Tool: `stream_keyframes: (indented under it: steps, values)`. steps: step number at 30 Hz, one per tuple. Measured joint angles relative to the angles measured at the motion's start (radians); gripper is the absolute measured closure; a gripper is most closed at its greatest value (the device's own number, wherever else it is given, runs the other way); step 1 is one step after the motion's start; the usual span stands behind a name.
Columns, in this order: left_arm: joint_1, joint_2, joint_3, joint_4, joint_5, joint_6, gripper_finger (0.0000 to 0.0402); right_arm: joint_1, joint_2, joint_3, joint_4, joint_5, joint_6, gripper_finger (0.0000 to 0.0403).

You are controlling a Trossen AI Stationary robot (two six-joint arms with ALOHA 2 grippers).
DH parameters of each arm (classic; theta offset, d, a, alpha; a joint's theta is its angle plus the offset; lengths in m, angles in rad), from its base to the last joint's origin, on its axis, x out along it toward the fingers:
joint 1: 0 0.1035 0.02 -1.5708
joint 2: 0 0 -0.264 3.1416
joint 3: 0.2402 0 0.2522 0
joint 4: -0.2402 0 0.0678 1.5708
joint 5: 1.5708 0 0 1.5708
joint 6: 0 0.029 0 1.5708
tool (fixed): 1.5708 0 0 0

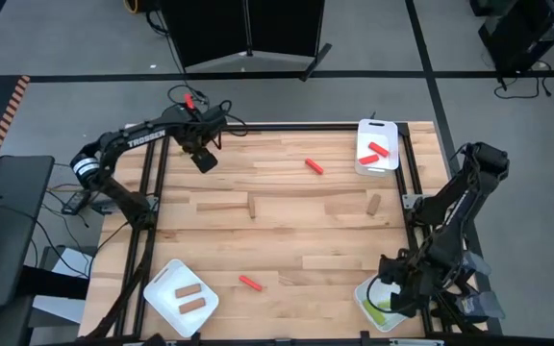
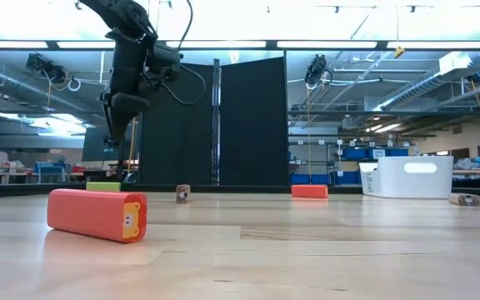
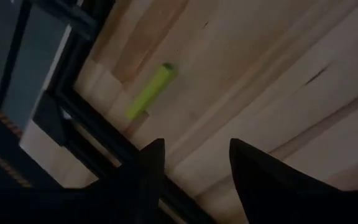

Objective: Sort blocks
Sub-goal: Put the green block into the bottom right bin

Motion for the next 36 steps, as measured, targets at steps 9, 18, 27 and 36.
stream_keyframes:
  steps: [9,18,27,36]
  values:
    - [0.020,0.059,0.000,0.028,-0.055,0.258,0.0187,0.000,-0.052,0.053,-0.001,0.172,0.000,0.0078]
    - [0.054,0.168,-0.001,0.001,-0.052,0.494,0.0185,-0.001,-0.050,0.060,0.041,0.240,-0.009,0.0120]
    - [0.114,0.275,-0.001,0.031,-0.092,0.541,0.0185,-0.003,-0.050,0.060,0.067,0.277,-0.009,0.0122]
    - [0.155,0.340,-0.001,0.088,-0.140,0.565,0.0185,-0.027,-0.050,0.060,0.074,0.278,-0.017,0.0125]
